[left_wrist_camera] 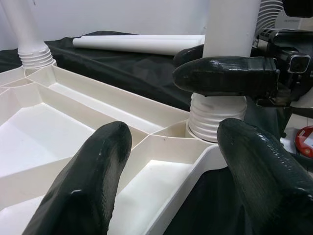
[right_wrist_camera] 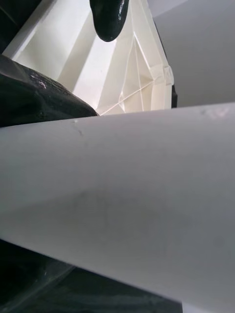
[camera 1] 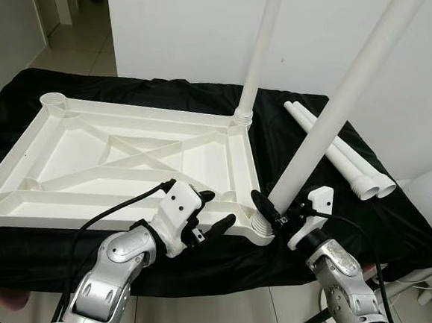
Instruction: Building children table
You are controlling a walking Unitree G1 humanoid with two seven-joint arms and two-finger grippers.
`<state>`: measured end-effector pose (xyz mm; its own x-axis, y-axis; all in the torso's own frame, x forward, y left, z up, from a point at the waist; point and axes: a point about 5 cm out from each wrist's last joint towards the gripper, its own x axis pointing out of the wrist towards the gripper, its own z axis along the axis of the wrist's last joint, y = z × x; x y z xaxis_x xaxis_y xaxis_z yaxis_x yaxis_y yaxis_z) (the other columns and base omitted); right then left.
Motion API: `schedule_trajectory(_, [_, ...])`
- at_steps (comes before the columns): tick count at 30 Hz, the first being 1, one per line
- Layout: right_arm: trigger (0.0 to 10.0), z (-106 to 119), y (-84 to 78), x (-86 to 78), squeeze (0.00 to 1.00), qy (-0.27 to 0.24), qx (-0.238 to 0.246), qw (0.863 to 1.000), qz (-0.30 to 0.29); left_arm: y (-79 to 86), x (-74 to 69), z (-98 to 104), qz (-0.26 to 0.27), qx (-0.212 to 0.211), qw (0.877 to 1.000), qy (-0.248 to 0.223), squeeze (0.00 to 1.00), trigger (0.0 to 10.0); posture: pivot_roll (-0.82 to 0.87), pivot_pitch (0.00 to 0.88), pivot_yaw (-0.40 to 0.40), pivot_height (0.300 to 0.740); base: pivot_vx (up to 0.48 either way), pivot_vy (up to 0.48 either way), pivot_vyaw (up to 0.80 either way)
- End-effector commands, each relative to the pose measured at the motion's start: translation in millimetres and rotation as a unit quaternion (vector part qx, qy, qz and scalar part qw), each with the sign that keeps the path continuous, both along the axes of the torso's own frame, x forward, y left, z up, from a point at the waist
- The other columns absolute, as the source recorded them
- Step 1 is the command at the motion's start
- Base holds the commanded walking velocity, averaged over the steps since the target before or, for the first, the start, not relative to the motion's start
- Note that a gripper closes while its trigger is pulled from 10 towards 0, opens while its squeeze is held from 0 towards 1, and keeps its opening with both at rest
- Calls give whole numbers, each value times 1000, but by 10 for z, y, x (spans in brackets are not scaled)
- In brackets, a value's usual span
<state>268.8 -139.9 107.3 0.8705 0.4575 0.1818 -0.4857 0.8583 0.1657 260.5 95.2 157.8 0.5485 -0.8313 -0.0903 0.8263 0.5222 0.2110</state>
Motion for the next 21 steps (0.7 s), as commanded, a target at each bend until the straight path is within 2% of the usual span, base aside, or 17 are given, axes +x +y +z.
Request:
schedule_trajectory(1, [10000, -215, -51, -64, 0, 49, -5, 999, -13, -36, -10, 14, -11, 0, 1000, 1, 0, 10000, 120, 69, -152, 740, 0, 0, 0])
schedule_trajectory(2, [10000, -215, -51, -64, 0, 49, -5, 999, -13, -36, -10, 14, -11, 0, 1000, 1, 0, 10000, 120, 69, -152, 740, 0, 0, 0])
schedule_trajectory(3, [10000, -218, -40, -128, 0, 22, -34, 999, -8, -31, -11, 18, -12, 1, 1000, 1, 0, 10000, 121, 70, -150, 740, 0, 0, 0])
schedule_trajectory(5, [10000, -225, -30, -156, 0, 12, -48, 999, -3, -29, -12, 20, -12, 2, 1000, 1, 0, 10000, 121, 70, -150, 740, 0, 0, 0])
schedule_trajectory(7, [10000, -253, 1, -209, 0, -3, -86, 996, 9, -23, -12, 29, -13, 3, 1000, 0, 0, 10000, 122, 71, -144, 740, 0, 0, 0])
schedule_trajectory(11, [10000, -271, 9, -230, 0, -4, -94, 995, 12, -21, -14, 33, -14, 4, 1000, -1, 0, 10000, 122, 71, -144, 740, 0, 0, 0])
schedule_trajectory(18, [10000, -288, 13, -278, 0, -12, -76, 997, 9, 9, -7, 53, -13, 9, 1000, -2, 0, 10000, 128, 81, -130, 740, 0, 0, 0])
schedule_trajectory(19, [10000, -316, 29, -282, 0, -22, -115, 993, 10, 14, -12, 64, -14, 9, 1000, -3, 0, 10000, 128, 84, -125, 740, 0, 0, 0])
schedule_trajectory(21, [10000, -329, 42, -287, 0, -24, -126, 992, 16, 16, -15, 69, -14, 9, 1000, -3, 0, 10000, 128, 84, -125, 740, 0, 0, 0])
